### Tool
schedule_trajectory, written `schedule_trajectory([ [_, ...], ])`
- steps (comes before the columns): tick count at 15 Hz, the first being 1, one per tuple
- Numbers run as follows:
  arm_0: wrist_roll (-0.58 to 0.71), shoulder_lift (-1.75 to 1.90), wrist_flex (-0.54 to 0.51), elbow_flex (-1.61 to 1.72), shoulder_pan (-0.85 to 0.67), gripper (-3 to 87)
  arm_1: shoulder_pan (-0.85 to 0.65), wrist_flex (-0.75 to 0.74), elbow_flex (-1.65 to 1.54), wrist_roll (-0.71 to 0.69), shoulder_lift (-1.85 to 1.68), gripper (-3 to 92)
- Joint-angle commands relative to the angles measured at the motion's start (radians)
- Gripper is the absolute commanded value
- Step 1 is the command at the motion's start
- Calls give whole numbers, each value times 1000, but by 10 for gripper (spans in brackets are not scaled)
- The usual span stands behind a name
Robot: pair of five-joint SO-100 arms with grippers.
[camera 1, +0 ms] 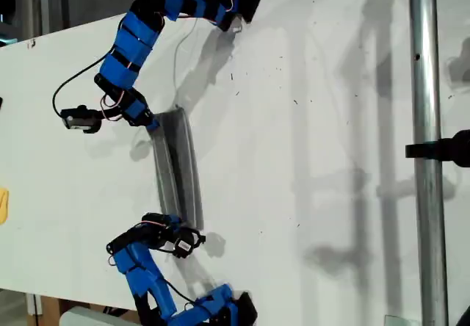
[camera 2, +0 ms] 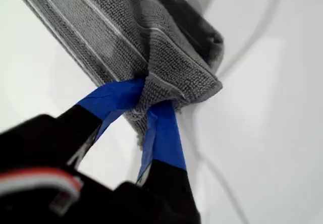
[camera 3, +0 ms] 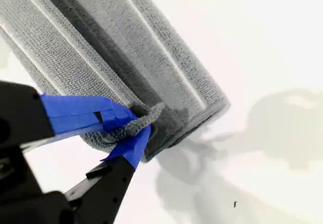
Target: Grasp corners of a towel and fold twice.
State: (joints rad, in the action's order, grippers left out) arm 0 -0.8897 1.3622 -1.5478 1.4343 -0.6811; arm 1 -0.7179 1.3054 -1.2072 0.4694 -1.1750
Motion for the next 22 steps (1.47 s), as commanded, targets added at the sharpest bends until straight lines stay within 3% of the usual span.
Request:
schedule_trajectory([
  [1, -64, 11, 23, 44, 75, -26, 44, 18, -84, 41, -29, -2],
  [4, -146, 3, 58, 114, 149, -26, 103, 17, -127, 92, 14, -2],
  [8, -181, -49, 98, 158, 138, -21, 91, 0, -110, 101, 72, 8],
  [9, -195, -71, 114, 173, 103, 157, 66, -2, -112, 103, 86, 148],
  [10, -202, -89, 106, 179, 66, 308, 40, -3, -115, 103, 87, 219],
  [12, -227, -60, 49, 195, 17, 368, -9, 48, -115, 106, 49, 315],
  [16, -267, 199, -63, 293, 77, 365, -115, 114, -344, 124, -276, 351],
  [18, -359, 425, -110, 425, 160, 364, -158, 147, -528, 149, -517, 353],
  [21, -589, 1006, -63, 776, 334, 326, -172, 193, -830, 295, -965, 394],
  [22, -627, 1269, -11, 900, 399, 260, -101, 158, -917, 356, -1120, 438],
])
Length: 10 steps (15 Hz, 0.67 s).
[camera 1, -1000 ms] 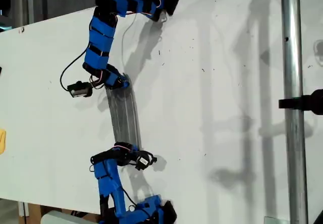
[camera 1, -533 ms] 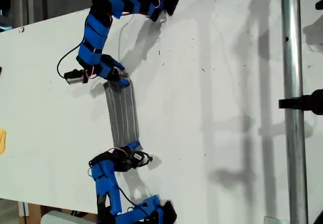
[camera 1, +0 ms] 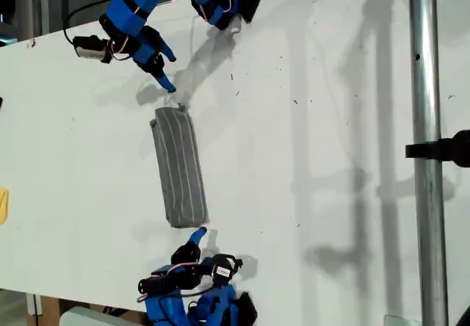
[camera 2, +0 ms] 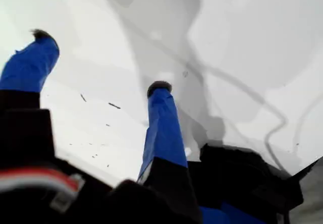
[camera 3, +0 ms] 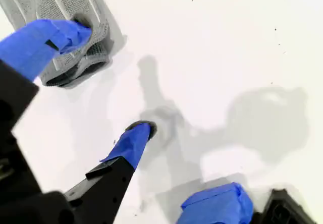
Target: Grasp corners of a towel and fold twice.
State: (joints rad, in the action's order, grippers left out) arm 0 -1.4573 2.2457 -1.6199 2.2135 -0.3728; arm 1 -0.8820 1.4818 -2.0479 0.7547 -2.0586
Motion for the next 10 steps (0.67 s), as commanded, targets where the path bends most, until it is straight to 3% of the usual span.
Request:
schedule_trajectory([
  [1, -61, 614, 144, 232, 146, 219, 130, -54, -158, 140, -347, 405],
  [4, -34, 931, 304, 515, 222, 164, 261, -80, -456, 391, -684, 364],
  [6, -3, 1091, 337, 643, 250, 131, 367, -57, -512, 471, -790, 355],
  [10, 51, 1227, 405, 861, 272, 67, 307, -138, -514, 426, -672, 368],
])
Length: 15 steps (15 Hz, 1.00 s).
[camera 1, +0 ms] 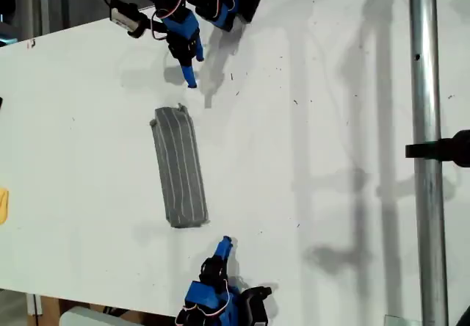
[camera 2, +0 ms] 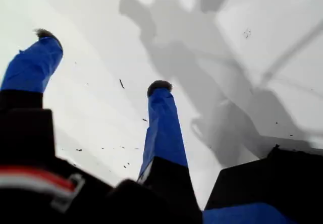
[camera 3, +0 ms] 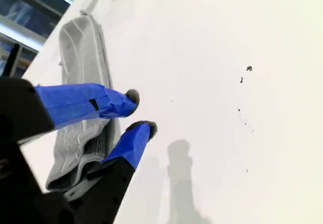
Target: Grasp corners of a towel and fold twice.
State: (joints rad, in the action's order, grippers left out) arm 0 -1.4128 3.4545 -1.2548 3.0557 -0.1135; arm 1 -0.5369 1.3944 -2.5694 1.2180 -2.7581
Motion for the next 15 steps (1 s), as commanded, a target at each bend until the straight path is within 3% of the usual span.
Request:
schedule_trajectory([
  [1, 23, 18, 57, 46, 12, 57, -110, -112, 18, -112, 106, 373],
  [3, 40, 18, 60, 64, 2, 62, -258, -259, 127, -272, 357, 383],
  [6, 46, 18, 44, 64, -18, 70, -344, -506, 333, -387, 767, 388],
  [10, 20, 18, 18, 64, -29, 79, -216, -598, 644, -324, 1186, 397],
  [15, 21, 18, 14, 64, -40, 81, -54, -558, 963, -212, 1529, 373],
])
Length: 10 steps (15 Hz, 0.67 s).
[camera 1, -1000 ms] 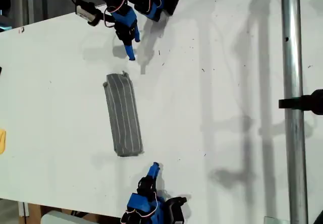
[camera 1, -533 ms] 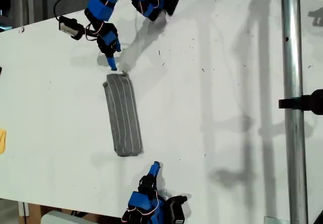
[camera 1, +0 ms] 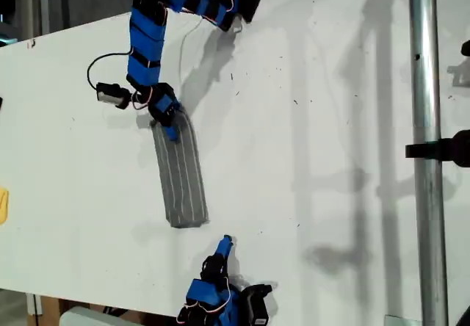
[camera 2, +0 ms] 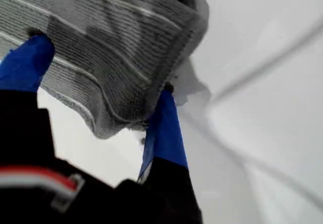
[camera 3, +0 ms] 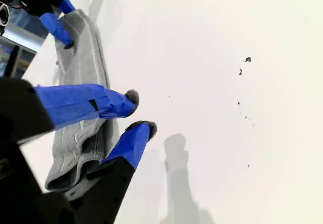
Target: Grasp corners of a towel and fold twice.
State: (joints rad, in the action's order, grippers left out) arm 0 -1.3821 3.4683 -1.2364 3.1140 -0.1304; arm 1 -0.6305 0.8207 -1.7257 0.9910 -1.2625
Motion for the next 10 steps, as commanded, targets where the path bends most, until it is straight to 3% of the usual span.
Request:
schedule_trajectory([
  [1, -9, 5, -6, 6, -23, 81, 49, 38, 169, 8, 67, 334],
  [2, -11, 5, -6, 6, -23, 80, 48, 94, 204, -14, 72, 140],
  [3, -12, 5, -8, 6, -21, 80, 28, 164, 209, -26, 48, 29],
  [6, -14, 5, -8, 6, -21, 79, -43, 291, -101, -74, -304, -2],
  [8, -9, 5, -6, 6, -23, 79, -58, 482, -324, -60, -680, -2],
  [10, 0, 5, -3, 6, -26, 80, 8, 727, -328, 12, -966, -2],
])
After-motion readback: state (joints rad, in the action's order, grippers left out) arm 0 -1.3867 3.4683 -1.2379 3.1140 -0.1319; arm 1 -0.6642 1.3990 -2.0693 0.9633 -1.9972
